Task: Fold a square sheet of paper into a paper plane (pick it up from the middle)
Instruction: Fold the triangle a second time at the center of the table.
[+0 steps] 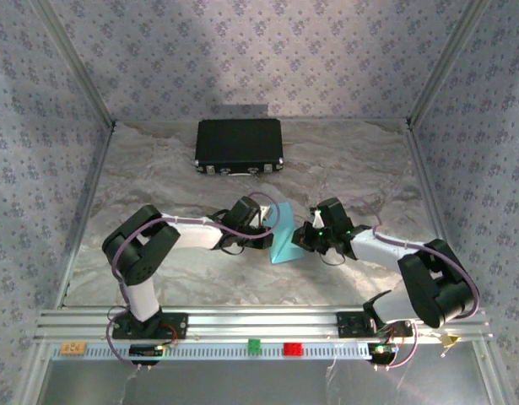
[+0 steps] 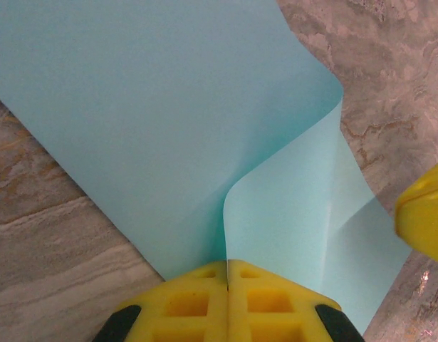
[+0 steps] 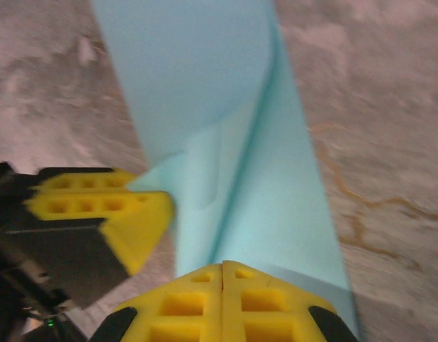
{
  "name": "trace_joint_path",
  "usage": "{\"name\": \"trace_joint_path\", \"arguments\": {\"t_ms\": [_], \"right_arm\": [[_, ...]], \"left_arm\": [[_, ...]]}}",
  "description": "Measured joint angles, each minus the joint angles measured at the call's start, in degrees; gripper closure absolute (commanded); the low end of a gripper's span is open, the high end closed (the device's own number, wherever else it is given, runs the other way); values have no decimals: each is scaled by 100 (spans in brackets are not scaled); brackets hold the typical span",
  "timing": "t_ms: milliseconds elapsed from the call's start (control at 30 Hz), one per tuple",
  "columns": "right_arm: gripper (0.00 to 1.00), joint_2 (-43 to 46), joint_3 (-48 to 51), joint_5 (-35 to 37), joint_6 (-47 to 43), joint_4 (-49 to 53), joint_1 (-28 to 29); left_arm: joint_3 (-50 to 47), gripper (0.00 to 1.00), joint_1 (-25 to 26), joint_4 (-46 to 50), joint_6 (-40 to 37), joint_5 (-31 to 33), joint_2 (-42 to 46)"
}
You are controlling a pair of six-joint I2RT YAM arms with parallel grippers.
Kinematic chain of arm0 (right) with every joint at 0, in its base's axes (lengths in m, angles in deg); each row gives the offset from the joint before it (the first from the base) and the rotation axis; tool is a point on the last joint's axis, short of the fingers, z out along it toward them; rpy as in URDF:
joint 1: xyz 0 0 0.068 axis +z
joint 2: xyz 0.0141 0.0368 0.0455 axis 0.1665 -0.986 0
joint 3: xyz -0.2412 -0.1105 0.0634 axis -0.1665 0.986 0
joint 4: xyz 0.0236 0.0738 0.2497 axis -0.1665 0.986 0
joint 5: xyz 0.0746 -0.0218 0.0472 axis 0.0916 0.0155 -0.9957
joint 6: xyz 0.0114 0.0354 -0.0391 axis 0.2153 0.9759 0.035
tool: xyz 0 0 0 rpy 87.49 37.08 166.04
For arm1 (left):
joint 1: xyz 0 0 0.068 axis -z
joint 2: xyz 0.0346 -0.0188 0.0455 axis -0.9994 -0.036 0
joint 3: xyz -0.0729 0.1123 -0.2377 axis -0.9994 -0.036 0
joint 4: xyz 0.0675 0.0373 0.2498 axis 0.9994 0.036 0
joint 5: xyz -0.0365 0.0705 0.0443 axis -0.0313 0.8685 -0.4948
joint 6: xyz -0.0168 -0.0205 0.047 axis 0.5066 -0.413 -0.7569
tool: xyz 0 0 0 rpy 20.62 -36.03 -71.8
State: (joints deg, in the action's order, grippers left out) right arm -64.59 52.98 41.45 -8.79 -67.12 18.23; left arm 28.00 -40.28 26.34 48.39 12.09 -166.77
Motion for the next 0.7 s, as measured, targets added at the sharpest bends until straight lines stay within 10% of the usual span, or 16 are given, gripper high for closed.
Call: {"name": "trace_joint_path", "arguments": {"t_ms": [700], "right_arm": [[100, -1132, -352, -446, 422, -1132, 286]], "left_arm": [[0, 100, -4, -131, 0, -85, -63]]}}
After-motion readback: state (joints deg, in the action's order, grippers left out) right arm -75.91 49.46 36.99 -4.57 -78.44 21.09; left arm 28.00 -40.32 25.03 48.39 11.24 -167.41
